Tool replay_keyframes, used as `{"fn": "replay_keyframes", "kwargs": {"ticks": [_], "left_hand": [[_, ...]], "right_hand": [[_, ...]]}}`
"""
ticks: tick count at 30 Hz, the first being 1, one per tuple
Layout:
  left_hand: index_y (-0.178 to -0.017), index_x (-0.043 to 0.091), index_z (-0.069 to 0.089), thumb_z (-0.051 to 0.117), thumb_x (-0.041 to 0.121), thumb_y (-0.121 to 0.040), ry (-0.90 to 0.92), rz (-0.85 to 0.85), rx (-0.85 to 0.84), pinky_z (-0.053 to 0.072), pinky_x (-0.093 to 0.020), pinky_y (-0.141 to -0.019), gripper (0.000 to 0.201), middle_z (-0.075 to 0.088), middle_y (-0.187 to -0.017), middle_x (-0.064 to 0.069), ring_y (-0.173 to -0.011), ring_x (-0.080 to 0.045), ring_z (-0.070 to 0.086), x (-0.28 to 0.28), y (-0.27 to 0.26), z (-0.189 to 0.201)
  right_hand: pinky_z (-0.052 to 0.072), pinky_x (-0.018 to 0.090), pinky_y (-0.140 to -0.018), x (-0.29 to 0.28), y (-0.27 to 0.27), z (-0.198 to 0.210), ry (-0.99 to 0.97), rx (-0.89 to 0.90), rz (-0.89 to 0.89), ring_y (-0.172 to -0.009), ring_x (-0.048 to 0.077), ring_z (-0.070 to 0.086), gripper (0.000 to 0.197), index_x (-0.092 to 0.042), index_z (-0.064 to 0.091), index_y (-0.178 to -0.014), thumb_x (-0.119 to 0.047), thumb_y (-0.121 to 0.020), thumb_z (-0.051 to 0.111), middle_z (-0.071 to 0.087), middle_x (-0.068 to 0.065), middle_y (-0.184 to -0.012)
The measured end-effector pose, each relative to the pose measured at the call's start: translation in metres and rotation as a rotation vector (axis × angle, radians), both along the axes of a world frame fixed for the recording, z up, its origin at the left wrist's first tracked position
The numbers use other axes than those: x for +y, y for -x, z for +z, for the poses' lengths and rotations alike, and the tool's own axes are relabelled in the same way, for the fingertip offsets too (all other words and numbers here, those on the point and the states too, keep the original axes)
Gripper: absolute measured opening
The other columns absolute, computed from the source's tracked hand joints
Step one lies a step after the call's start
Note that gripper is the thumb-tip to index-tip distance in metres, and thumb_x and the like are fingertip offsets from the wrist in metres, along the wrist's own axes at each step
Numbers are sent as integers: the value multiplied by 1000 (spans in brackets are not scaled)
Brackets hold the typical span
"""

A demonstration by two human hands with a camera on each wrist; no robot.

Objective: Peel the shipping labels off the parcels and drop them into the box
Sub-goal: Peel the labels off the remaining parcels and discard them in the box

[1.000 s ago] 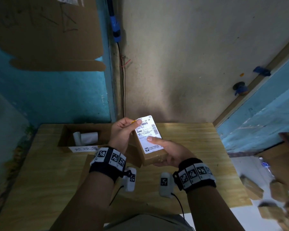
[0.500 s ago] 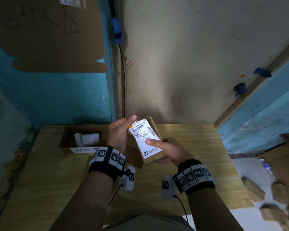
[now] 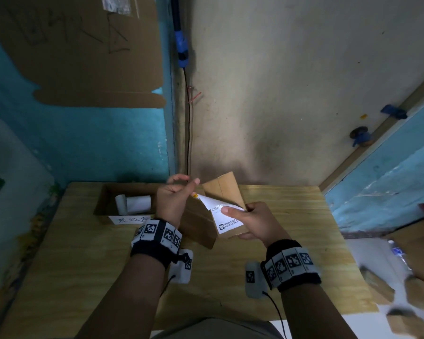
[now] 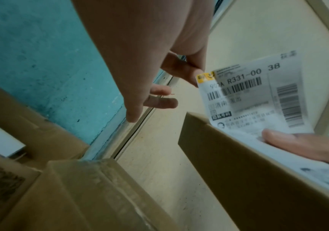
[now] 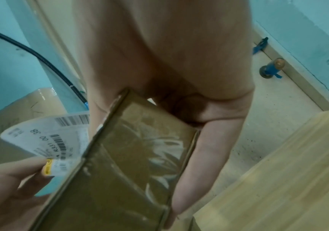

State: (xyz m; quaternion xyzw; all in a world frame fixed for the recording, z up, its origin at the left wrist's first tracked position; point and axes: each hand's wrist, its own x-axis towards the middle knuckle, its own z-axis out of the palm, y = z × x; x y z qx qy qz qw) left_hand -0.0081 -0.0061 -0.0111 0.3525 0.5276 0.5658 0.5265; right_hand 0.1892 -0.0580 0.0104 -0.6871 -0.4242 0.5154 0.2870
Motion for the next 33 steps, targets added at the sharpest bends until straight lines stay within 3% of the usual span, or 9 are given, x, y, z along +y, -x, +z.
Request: {"fn": "replay_keyframes", "kwargs": {"ticks": [3, 7, 10, 14, 18, 22, 26, 29, 33], "left_hand": [[-57, 14, 67, 76, 26, -77, 16, 93, -49, 47, -42, -96, 25, 71, -89, 2, -93, -14, 67, 2, 15, -2], [-55, 15, 61, 71, 23, -83, -37, 122, -195, 53, -40, -91, 31, 66, -77, -6, -86, -18, 64, 2, 33, 0], [-61, 16, 61, 68, 31, -85, 42, -65, -115, 53, -32, -71, 29, 62, -68, -4, -67, -17, 59, -5, 27, 3], [-65, 14, 61, 67, 47, -78, 171, -472, -25, 44, -27, -55, 36, 64, -67, -3, -54, -16, 53, -10, 15, 7], [-70, 5, 62, 71, 21, -83, -26, -678, 104, 37, -22, -47, 23, 54, -54, -1, -48, -14, 46, -16, -1, 6], [-73, 13, 61, 81, 35, -69, -243, -574, 314, 45, -30, -59, 31, 58, -63, -3, -59, -15, 53, -18, -18, 0], [-76, 13, 60, 82, 33, -71, -319, -553, 394, 43, -24, -63, 30, 57, -71, 3, -65, -8, 51, -22, -31, 1], [-78, 8, 60, 77, 40, -73, -349, -558, 394, 43, -23, -67, 36, 57, -75, -2, -70, -8, 53, -26, -40, 4], [-79, 7, 61, 75, 46, -70, -341, -528, 339, 44, -21, -70, 42, 60, -78, -5, -73, -8, 56, -29, -54, 8]], "right_hand": [[61, 26, -55, 0, -8, -13, -56, -52, -116, -81, 18, 77, 45, -4, 76, -105, -41, -80, 85, 80, 9, -90], [54, 27, -53, -4, -26, -27, -88, -55, -241, -64, 23, 65, 53, 6, 72, -86, -43, -73, 89, 71, 19, -77], [56, 30, -60, -9, -23, -30, -78, 9, -259, -68, 22, 64, 51, 8, 71, -88, -38, -76, 89, 64, 9, -77], [65, 44, -82, -11, -15, -28, 25, 271, -234, -101, 25, 75, 40, -5, 75, -111, -35, -85, 82, 80, 9, -106], [60, 44, -85, -11, -9, -19, 112, 610, -244, -108, 26, 72, 31, -8, 69, -125, -25, -99, 65, 77, 12, -118], [58, 47, -93, -11, -6, -14, 91, 710, -222, -100, 26, 73, 35, -3, 64, -131, -14, -97, 63, 76, 15, -113], [60, 44, -88, -10, -7, -14, 3, 693, -174, -110, 28, 70, 38, 2, 64, -131, -4, -94, 65, 70, 18, -130], [59, 44, -88, -11, -6, -14, -86, 627, -139, -112, 22, 72, 33, -9, 67, -126, 0, -94, 66, 74, 11, -125], [52, 57, -104, -10, -3, -23, -148, 524, -98, -123, 26, 67, 51, -17, 59, -134, -6, -87, 75, 71, 8, -131]]}}
